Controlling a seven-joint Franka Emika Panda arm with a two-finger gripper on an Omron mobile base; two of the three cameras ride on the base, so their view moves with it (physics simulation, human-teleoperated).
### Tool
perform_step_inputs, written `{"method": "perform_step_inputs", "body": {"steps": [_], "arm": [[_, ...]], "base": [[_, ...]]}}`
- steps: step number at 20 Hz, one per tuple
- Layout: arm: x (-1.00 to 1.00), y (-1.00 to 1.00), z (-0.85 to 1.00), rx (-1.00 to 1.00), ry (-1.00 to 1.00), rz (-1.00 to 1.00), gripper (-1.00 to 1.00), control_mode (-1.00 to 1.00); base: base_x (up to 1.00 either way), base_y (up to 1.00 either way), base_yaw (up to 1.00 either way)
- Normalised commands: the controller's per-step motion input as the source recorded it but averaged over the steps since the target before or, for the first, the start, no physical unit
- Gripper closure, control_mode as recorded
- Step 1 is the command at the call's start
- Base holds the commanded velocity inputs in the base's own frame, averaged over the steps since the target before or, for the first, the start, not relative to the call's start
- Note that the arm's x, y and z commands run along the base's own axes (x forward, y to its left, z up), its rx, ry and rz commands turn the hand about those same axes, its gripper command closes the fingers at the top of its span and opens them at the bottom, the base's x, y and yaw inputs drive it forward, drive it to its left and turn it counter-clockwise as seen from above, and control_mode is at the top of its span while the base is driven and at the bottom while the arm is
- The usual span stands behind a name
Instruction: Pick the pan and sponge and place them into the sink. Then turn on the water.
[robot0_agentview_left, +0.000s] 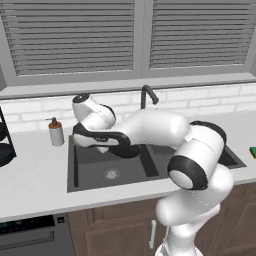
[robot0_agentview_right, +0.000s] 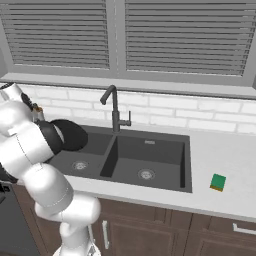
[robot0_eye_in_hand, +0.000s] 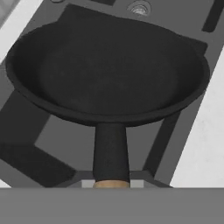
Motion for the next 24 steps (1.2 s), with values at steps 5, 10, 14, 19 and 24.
{"method": "perform_step_inputs", "body": {"steps": [5,10,14,19,24], "arm": [[0.34,-0.32,-0.37,0.0,0.19,0.0,1.0,-1.0],[0.25,-0.17,-0.41,0.0,0.16,0.0,1.0,-1.0],[0.23,-0.01,-0.42,0.0,0.09,0.02,1.0,-1.0],[0.25,-0.01,-0.44,0.0,0.01,0.03,1.0,-1.0],[0.28,-0.04,-0.45,0.0,0.0,0.02,1.0,-1.0]], "base": [[0.0,0.0,0.0],[0.0,0.0,0.0],[0.0,0.0,0.0],[0.0,0.0,0.0],[0.0,0.0,0.0]]}}
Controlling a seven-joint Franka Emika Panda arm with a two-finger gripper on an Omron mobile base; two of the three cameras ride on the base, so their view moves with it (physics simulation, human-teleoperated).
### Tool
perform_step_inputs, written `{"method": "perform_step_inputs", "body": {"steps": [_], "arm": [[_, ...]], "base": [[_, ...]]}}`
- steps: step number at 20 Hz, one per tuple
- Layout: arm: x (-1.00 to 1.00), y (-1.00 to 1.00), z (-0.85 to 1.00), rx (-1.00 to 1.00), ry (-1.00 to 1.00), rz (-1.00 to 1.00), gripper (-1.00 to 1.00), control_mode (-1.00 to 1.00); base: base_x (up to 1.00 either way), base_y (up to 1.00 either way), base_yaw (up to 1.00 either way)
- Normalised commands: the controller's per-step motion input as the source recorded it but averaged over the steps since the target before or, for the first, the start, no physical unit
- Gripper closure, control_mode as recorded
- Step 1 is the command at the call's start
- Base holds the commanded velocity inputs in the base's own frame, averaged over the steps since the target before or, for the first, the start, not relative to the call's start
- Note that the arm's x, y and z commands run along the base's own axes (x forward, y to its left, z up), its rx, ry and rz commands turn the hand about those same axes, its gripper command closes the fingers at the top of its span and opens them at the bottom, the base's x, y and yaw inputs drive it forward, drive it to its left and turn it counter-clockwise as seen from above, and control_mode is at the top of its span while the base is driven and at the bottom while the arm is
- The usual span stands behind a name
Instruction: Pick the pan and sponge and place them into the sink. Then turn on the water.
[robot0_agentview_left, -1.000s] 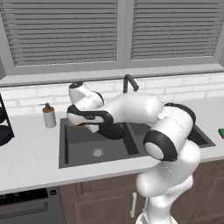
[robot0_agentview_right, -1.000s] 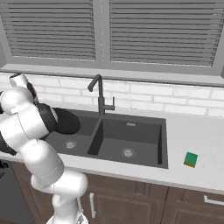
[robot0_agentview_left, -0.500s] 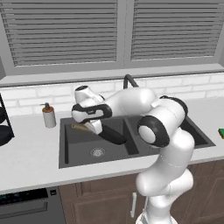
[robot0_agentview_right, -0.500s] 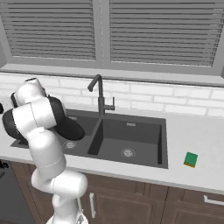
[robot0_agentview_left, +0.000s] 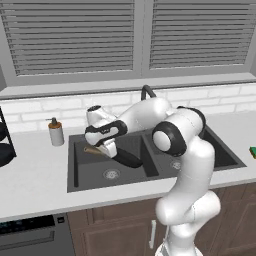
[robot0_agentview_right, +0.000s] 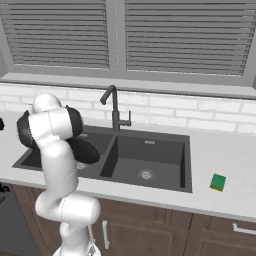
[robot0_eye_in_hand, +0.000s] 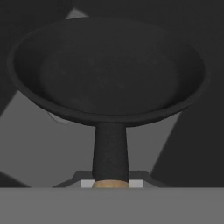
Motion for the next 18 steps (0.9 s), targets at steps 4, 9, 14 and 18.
{"method": "perform_step_inputs", "body": {"steps": [4,9,14,18], "arm": [[0.29,-0.02,-0.47,0.0,0.0,0.01,1.0,-1.0],[0.31,0.0,-0.52,0.0,0.0,0.0,1.0,-1.0],[0.26,-0.06,-0.52,0.0,0.0,0.0,1.0,-1.0],[0.29,-0.13,-0.58,0.0,0.0,0.0,1.0,-1.0]], "base": [[0.0,0.0,0.0],[0.0,0.0,0.0],[0.0,0.0,0.0],[0.0,0.0,0.0]]}}
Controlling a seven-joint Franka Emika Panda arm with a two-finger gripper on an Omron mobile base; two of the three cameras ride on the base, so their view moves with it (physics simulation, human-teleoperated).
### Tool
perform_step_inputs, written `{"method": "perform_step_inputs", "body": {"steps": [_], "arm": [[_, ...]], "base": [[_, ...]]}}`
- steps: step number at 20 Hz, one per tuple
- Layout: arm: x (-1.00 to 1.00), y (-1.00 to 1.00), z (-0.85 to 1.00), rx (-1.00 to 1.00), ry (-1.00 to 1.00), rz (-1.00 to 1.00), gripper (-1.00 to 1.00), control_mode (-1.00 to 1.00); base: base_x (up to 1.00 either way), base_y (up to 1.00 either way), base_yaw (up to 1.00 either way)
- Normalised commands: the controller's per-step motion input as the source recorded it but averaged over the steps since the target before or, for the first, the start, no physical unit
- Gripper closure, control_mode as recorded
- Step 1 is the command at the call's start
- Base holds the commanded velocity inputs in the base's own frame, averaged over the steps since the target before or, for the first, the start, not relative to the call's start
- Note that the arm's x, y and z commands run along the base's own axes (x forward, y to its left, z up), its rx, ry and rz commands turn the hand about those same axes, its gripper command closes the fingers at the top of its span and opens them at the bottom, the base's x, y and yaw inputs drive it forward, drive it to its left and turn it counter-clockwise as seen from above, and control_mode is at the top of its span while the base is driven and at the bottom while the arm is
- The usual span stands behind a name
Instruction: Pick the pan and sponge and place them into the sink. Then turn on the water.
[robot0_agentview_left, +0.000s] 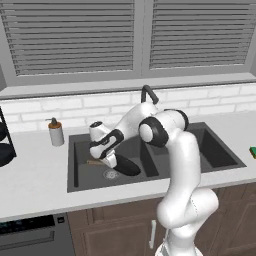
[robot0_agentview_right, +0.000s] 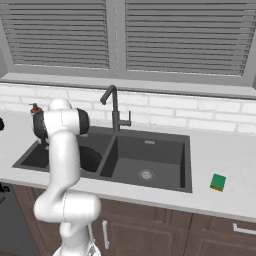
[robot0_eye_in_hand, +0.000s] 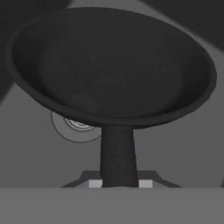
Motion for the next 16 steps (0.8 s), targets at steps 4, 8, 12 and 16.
{"method": "perform_step_inputs", "body": {"steps": [4,8,12,16], "arm": [[0.33,-0.14,-0.62,0.0,0.0,0.0,1.0,-1.0],[0.39,-0.08,-0.65,0.0,-0.01,0.0,1.0,-1.0],[0.31,-0.12,-0.56,0.0,0.0,0.0,1.0,-1.0],[0.32,-0.16,-0.53,0.0,-0.01,0.0,1.0,-1.0]], "base": [[0.0,0.0,0.0],[0.0,0.0,0.0],[0.0,0.0,0.0],[0.0,0.0,0.0]]}}
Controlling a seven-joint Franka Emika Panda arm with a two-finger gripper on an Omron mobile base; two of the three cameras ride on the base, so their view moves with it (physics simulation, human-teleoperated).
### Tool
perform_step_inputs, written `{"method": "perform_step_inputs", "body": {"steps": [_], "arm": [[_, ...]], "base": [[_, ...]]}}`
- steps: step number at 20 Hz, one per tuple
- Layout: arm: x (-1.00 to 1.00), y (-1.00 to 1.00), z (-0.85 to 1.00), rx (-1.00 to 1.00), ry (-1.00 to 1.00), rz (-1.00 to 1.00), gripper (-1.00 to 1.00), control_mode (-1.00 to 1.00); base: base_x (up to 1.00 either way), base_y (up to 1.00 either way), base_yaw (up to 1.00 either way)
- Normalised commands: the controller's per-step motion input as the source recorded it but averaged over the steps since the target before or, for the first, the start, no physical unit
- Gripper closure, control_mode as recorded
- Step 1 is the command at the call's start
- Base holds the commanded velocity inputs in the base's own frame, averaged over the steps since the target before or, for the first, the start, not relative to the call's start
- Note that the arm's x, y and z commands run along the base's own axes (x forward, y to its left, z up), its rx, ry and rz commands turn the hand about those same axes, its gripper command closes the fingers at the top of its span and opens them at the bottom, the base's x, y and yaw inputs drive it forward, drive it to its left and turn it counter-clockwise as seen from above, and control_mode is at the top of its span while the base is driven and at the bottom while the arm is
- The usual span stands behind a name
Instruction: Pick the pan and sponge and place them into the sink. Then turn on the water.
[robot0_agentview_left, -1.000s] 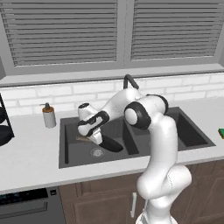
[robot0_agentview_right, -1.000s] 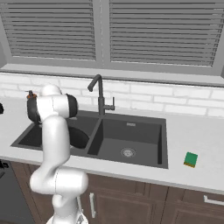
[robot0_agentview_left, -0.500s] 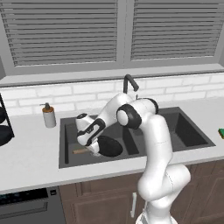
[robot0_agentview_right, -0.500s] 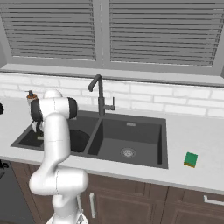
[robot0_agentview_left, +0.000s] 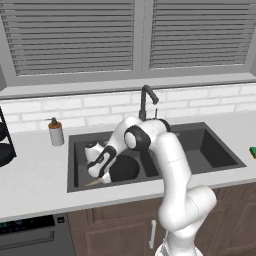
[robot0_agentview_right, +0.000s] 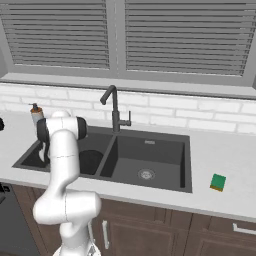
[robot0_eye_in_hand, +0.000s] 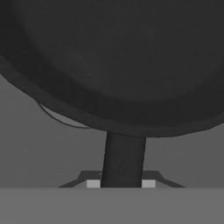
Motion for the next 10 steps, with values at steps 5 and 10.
{"method": "perform_step_inputs", "body": {"steps": [5,10], "arm": [[0.38,-0.11,-0.36,0.07,-0.02,0.0,1.0,-1.0],[0.42,-0.11,-0.06,0.07,0.0,0.01,1.0,-1.0]], "base": [[0.0,0.0,0.0],[0.0,0.0,0.0]]}}
